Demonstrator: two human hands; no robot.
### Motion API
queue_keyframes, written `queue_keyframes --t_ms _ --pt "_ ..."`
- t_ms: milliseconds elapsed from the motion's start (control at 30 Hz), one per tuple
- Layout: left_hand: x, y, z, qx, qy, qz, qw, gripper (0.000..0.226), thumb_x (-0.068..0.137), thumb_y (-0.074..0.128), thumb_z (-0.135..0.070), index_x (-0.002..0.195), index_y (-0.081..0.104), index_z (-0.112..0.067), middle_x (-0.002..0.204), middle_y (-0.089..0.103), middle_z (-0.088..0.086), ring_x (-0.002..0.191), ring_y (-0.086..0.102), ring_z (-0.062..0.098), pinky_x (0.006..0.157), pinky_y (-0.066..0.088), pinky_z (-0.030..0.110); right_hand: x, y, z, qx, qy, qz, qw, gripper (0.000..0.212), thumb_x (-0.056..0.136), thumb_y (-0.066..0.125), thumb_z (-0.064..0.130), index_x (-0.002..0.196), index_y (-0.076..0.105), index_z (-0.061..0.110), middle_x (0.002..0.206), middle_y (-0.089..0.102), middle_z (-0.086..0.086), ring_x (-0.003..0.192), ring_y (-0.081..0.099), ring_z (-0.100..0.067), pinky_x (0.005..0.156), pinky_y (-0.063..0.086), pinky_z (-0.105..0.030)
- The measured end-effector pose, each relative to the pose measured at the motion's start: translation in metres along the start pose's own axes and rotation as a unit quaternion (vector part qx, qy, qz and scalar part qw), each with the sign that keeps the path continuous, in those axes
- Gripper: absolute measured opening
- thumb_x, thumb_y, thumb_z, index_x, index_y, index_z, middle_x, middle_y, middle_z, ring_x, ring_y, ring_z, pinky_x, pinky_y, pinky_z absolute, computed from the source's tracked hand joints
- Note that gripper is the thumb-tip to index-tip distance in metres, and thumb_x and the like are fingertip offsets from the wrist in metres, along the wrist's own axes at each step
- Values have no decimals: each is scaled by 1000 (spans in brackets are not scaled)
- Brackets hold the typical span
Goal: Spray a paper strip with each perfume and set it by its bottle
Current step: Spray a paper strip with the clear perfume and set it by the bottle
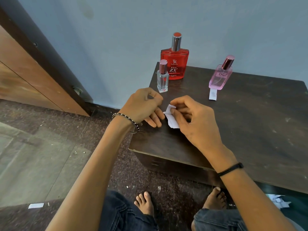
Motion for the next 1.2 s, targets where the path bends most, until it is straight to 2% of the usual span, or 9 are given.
queue_keyframes --t_ms 133,233,367,500,767,933,1033,1133,1200 --pt "-3 14 1 -3 -11 74 997 25 82 67 -24 101 55 -12 59 73 6 49 70 22 45 55 27 0 1 0 -6 3 0 1000 24 94 71 10 118 67 14 108 75 0 94 70 -3 81 57 -14" --pt "-6 22 4 36 -12 102 994 29 85 77 -22 100 53 -14 57 70 1 46 67 17 45 56 28 0 0 1 -8 2 1 1000 26 95 71 11 120 66 12 109 74 -1 95 73 -8 82 60 -22" --pt "-5 19 8 95 -10 84 992 26 85 78 -14 90 53 -15 48 64 -4 35 55 10 39 49 23 1 -1 -1 -13 21 -7 1000 27 95 70 11 121 67 12 108 74 -1 94 73 -8 83 61 -26" --pt "-4 20 8 69 -23 80 994 29 85 78 -7 88 50 -14 46 62 -3 32 53 10 36 49 22 1 0 -8 -3 59 -17 998 28 95 70 12 122 66 16 106 73 1 92 73 -8 82 61 -25" --pt "-5 22 10 47 -49 88 994 28 86 76 -3 81 51 -14 48 61 1 33 57 10 40 54 25 0 1 -27 38 127 -45 990 24 93 73 16 115 66 21 92 64 21 82 69 5 71 53 -5" --pt "-4 21 11 45 -70 91 992 27 84 77 -2 81 53 -13 52 63 3 35 60 11 41 55 24 4 -11 -44 95 171 -92 976 19 96 69 15 114 66 20 104 71 7 78 75 -1 72 59 -14" --pt "-6 20 10 48 -62 85 993 19 84 78 -4 83 61 -11 53 64 2 36 59 10 42 56 24 3 -6 -43 119 167 -84 975 22 96 69 18 117 65 22 104 72 8 78 76 0 73 59 -15" --pt "-8 18 7 33 -51 78 995 6 86 77 -11 88 71 -9 55 66 1 37 59 10 42 54 22 0 -5 -44 156 166 -86 970 20 96 70 20 116 66 22 103 72 8 81 76 -2 76 62 -22" --pt "-9 17 3 -14 -49 72 996 12 92 71 -19 91 75 -7 54 67 0 37 60 10 41 53 21 2 -8 -44 177 162 -93 966 18 96 70 22 114 67 22 101 74 8 83 76 -4 76 63 -26"
Point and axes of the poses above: each hand's wrist, its own x-axis towards the middle knuckle, its own y-axis out of the palm, z = x × y, the point moved 10 cm from there along x, towards the middle knuckle
